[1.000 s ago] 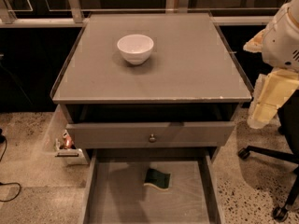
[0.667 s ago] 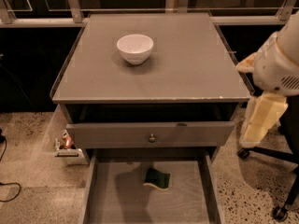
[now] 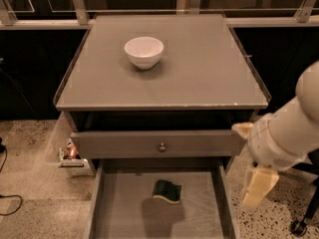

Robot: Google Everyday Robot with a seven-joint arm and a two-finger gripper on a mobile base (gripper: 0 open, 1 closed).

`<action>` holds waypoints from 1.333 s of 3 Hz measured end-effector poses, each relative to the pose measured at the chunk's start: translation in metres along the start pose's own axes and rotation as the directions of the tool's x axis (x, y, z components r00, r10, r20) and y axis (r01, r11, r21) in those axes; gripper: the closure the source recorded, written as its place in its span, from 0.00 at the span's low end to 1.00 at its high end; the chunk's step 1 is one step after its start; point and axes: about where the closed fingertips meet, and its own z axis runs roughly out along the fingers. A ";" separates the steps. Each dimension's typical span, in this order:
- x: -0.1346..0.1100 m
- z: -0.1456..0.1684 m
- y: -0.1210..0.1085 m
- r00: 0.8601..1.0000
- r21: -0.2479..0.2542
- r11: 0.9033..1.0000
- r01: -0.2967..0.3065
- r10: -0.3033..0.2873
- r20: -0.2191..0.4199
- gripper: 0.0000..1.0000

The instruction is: Pick sponge from middle drawer and place on counter

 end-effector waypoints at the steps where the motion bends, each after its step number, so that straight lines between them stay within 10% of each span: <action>1: 0.027 0.076 0.024 1.000 -0.085 0.996 0.011 -0.012 -0.005 0.00; 4: 0.054 0.166 0.016 0.995 -0.058 0.998 -0.025 0.031 0.091 0.00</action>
Offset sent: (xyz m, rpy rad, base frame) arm -0.0099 -0.0001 -0.0659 0.0021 0.0599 0.0328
